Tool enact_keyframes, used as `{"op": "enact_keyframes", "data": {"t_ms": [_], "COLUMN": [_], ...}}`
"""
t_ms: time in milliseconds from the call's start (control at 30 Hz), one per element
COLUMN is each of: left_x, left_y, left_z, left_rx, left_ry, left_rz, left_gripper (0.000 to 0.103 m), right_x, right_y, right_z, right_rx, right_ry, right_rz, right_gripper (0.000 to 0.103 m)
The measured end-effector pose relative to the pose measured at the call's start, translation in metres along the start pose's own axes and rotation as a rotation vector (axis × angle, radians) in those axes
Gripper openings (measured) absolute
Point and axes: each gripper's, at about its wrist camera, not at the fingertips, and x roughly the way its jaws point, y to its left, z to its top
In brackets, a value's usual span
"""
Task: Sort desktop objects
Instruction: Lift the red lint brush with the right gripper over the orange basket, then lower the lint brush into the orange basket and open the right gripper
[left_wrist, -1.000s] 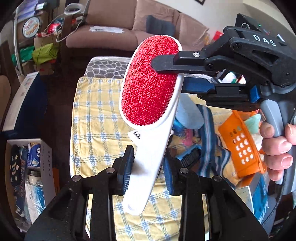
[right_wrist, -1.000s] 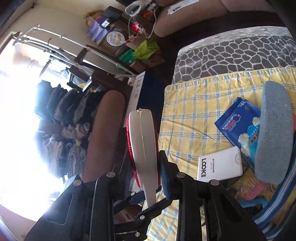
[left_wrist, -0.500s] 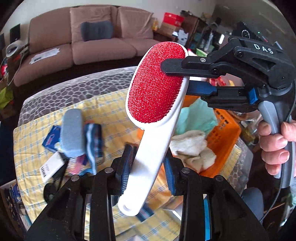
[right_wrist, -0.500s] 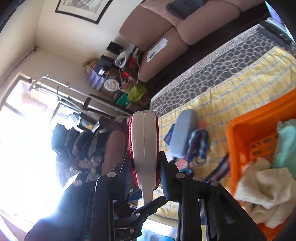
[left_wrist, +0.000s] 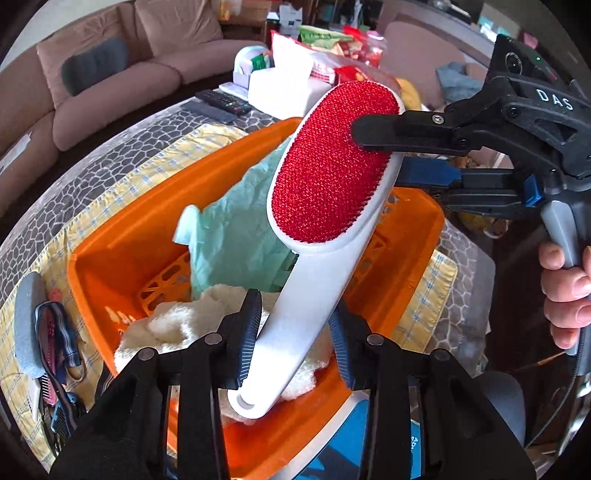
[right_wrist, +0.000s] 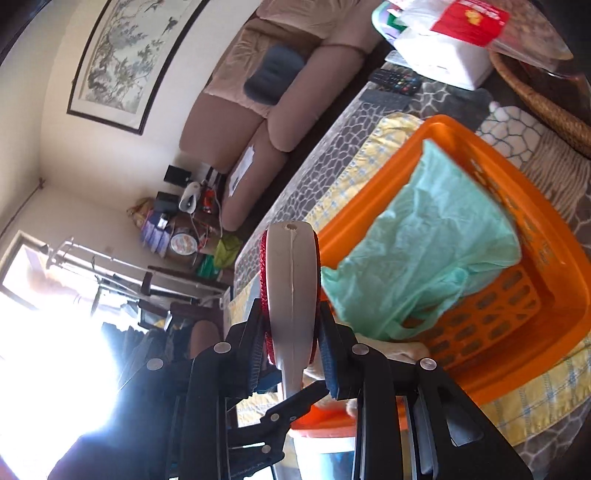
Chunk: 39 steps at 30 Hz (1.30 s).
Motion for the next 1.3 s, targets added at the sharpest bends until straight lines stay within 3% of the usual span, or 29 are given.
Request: {"op": "enact_keyframes", "data": {"t_ms": [367,633,767,900,1100,1167,1300], "left_x": [0.047,0.045,0.036,0.025,0.000,-0.013,-0.034], "left_y": [-0.017,-0.022,-0.016,-0.013,-0.011,-0.011,-0.006], "left_z": [0.000,0.000,-0.002,-0.007,-0.016,-0.020,-0.030], "left_rx": [0.033,0.030,0.007,-0.003,-0.033,-0.050,-0.091], "left_ry": [0.106,0.100,0.088,0.078,0.033,0.002,-0.044], "left_rz": [0.025,0.007,0.007,0.008,0.012,0.003,0.013], "left_gripper": [0.034,0.034,0.037,0.037,0.043,0.055,0.065], "right_x": [-0.023,-0.020,-0.010,-0.001,0.006,0.006,0.008], "right_y": [-0.059,-0.044,-0.034,-0.030,-0.022,-0.019,-0.009], "right_z": [0.004,0.007,0.005,-0.003,-0.016,-0.020,-0.028], "right_rx": [0.021,-0.136,-0.211,-0.245,-0.300,-0.316,-0.372], "right_ry": [-0.003,0.019,0.043,0.064,0.078,0.075,0.077], "right_rz": [-0.121,-0.265,-0.327,-0.360,-0.410,-0.417,-0.452], "right_gripper": [0.027,0.028,0.044,0.044,0.044,0.045,0.046]}}
